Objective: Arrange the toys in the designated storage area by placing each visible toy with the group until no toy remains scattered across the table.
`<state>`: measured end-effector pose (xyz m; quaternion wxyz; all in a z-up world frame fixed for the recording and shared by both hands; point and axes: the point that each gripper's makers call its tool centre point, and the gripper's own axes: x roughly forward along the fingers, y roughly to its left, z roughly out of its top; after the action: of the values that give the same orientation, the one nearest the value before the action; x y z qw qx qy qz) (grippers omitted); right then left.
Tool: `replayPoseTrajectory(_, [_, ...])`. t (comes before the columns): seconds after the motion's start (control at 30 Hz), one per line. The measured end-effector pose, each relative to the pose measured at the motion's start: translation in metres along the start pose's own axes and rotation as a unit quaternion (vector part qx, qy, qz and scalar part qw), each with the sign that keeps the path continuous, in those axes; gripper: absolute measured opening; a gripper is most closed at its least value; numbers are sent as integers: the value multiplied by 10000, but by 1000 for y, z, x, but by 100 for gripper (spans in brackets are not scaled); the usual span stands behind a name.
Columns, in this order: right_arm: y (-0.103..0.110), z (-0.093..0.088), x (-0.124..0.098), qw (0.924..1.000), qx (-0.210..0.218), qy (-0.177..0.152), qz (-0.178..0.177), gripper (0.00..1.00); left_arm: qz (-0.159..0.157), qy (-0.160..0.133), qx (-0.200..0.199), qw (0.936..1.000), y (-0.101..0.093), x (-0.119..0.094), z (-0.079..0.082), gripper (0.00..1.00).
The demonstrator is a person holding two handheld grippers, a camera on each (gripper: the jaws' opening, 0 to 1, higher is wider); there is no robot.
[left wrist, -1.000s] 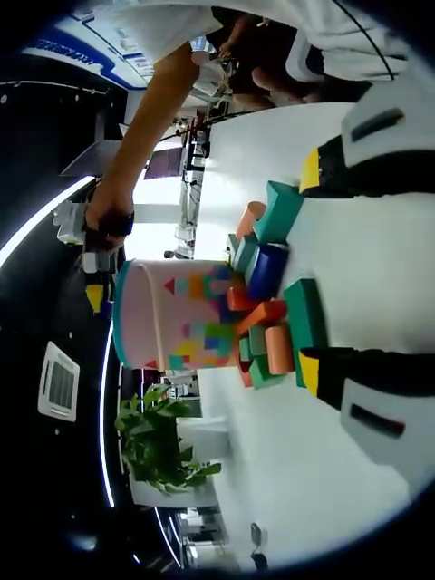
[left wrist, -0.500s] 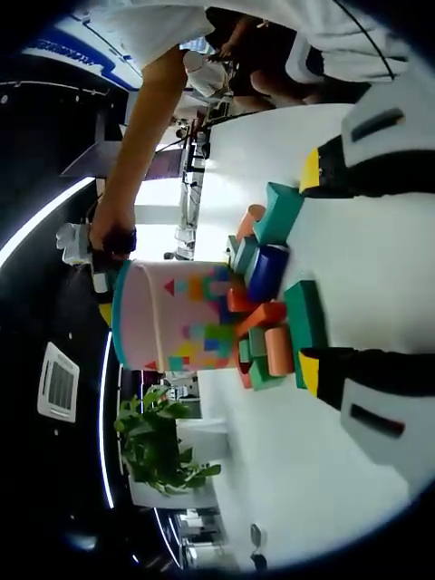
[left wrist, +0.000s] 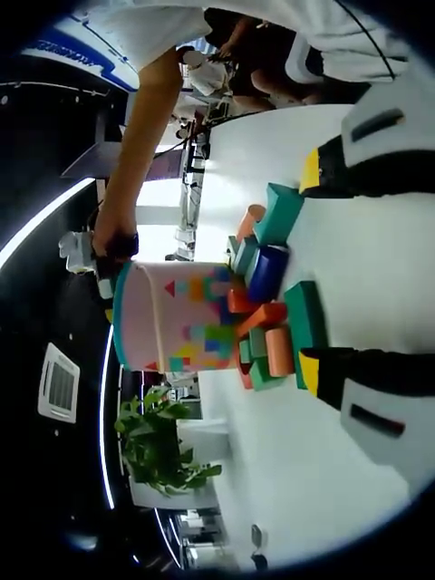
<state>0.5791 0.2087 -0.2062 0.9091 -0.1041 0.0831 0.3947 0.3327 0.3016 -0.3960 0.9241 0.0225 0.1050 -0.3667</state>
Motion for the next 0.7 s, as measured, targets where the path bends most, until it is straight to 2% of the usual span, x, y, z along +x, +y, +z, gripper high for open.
replayPoseTrajectory(0.1, [-1, -6, 1, 9999, 34, 142, -62, 20, 5, -9, -5, 10000, 0, 0, 0, 68])
replayPoseTrajectory(0.7, [4, -13, 0, 9995, 7, 300, 7, 21, 15, -26, 19, 10000, 1, -1, 1, 68])
